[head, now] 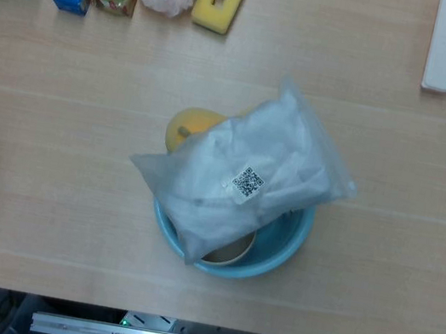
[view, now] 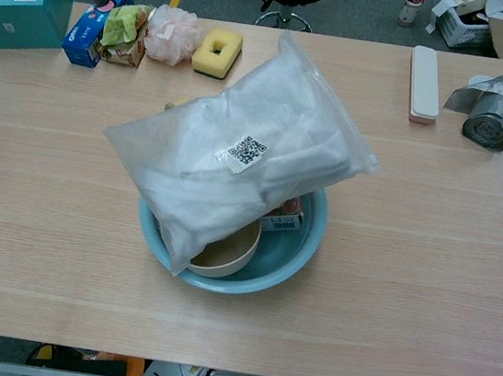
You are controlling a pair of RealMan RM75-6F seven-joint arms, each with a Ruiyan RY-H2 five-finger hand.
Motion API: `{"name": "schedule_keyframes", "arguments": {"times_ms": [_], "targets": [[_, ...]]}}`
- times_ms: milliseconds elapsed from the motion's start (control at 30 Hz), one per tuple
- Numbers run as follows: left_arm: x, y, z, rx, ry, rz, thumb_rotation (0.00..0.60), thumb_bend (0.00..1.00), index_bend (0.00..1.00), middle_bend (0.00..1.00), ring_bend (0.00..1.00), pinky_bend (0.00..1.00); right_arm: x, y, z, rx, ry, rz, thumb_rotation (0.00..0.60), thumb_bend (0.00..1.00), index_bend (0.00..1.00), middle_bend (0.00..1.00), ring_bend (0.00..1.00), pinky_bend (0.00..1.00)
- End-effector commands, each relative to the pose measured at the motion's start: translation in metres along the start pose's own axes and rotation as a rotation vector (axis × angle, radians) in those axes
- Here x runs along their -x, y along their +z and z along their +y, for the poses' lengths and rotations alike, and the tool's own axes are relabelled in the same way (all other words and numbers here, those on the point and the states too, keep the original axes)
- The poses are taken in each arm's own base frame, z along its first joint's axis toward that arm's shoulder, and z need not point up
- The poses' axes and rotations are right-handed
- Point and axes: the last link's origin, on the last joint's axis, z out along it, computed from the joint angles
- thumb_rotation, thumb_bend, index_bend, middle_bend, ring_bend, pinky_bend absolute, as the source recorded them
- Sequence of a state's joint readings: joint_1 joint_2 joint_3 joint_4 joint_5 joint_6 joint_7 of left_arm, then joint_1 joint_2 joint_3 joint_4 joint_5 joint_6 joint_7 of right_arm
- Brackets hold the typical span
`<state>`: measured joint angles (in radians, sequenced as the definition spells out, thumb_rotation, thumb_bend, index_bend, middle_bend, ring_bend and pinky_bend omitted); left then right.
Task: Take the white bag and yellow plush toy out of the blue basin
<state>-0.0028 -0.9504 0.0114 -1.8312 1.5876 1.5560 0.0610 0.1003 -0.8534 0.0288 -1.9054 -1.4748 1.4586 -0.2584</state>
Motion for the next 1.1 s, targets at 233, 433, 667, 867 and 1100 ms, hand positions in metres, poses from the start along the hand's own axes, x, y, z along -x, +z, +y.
{"name": "schedule_keyframes", "arguments": {"times_ms": [233,433,667,867,1100], "targets": [[-0.005,-0.005,-0.003,-0.007,-0.006,0.014,0.600,0.24,0.33,0.29,0.19,0.16,-0.005,0.004,-0.017,-0.107,0.030,-0.003,0.600,0.10,0.13,0.24,0.17,0.32],[-0.008,-0.008,-0.006,-0.015,-0.009,0.027,0.600,0.24,0.33,0.29,0.19,0.16,-0.014,0.012,-0.043,-0.245,0.029,-0.014,0.600,0.10,0.13,0.24,0.17,0.32],[-0.008,-0.013,-0.011,-0.031,-0.009,0.034,0.600,0.24,0.33,0.29,0.19,0.16,-0.025,0.033,-0.126,-0.560,-0.009,-0.052,0.600,0.02,0.13,0.24,0.17,0.32],[-0.009,-0.016,-0.017,-0.052,-0.010,0.041,0.600,0.24,0.33,0.29,0.19,0.16,-0.028,0.044,-0.187,-0.721,-0.080,-0.070,0.600,0.00,0.03,0.17,0.14,0.32],[-0.010,-0.020,-0.025,-0.083,-0.010,0.043,0.600,0.24,0.33,0.29,0.19,0.16,-0.012,0.059,-0.241,-0.820,-0.176,-0.077,0.600,0.00,0.00,0.13,0.12,0.30]]}}
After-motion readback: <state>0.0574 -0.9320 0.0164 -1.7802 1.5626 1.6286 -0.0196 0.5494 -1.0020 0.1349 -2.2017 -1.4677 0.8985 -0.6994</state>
